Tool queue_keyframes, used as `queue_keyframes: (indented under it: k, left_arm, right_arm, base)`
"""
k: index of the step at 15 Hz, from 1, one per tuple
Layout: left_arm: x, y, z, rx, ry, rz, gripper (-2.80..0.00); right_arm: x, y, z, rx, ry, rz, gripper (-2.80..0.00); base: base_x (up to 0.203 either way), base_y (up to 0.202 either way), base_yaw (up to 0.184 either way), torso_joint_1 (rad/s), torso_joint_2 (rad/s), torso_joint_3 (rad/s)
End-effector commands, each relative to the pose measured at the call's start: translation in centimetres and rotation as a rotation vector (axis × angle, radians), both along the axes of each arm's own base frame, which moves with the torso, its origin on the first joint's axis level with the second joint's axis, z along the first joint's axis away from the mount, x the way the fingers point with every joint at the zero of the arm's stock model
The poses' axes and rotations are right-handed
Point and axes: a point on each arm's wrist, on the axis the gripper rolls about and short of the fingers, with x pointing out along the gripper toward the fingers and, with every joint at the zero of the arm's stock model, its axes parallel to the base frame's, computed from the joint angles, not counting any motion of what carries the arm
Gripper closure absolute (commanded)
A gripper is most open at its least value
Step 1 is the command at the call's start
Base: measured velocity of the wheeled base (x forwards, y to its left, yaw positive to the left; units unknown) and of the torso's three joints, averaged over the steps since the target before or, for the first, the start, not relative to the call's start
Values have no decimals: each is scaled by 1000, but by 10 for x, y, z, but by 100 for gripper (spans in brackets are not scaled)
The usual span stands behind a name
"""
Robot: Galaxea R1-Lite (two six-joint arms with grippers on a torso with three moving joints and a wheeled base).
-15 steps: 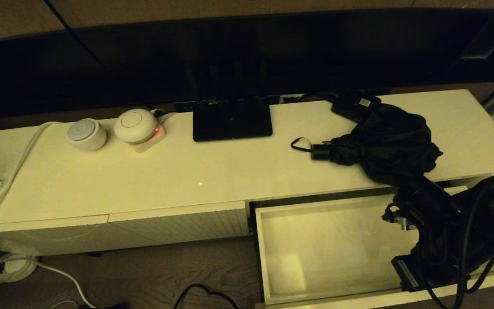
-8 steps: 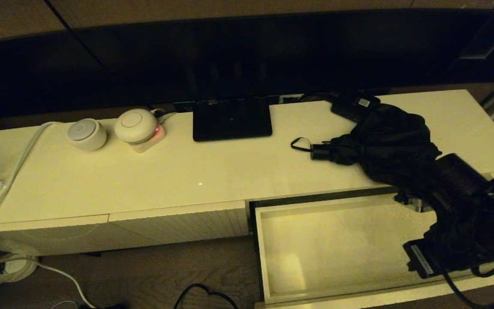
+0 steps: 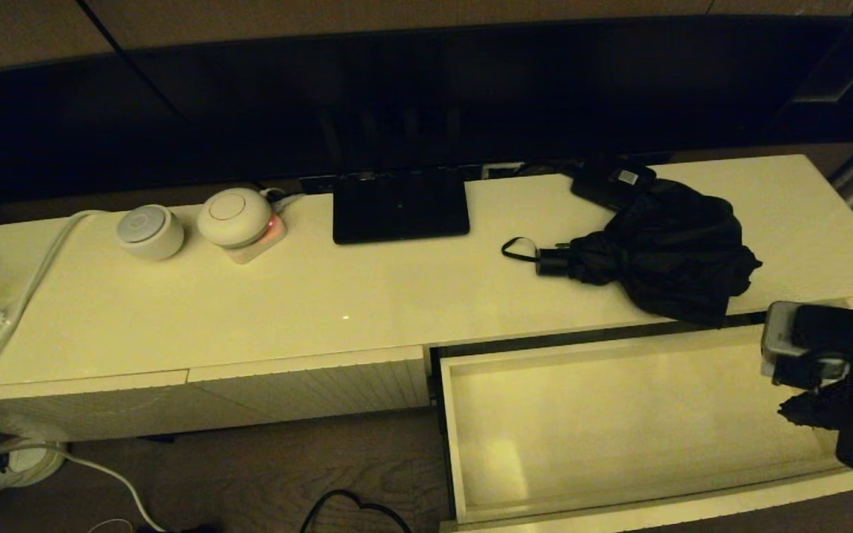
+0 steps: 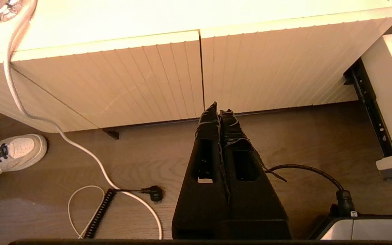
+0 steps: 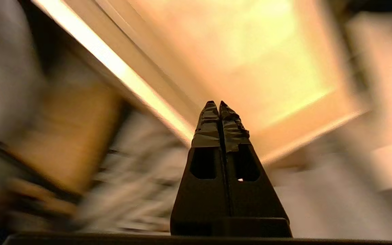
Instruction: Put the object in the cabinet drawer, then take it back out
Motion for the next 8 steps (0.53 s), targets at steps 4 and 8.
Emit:
queue_keyframes:
  k: [4, 8]
  left_arm:
    - [0, 0, -1, 0, 3, 1, 0]
    - [0, 0, -1, 0, 3, 1, 0]
  right_arm:
    - [20, 9, 8, -322, -165, 375, 0]
    - [24, 23, 7, -360, -196, 419, -280]
  base:
    - [0, 0, 0, 0, 0, 0]
    - [0, 0, 0, 0, 0, 0]
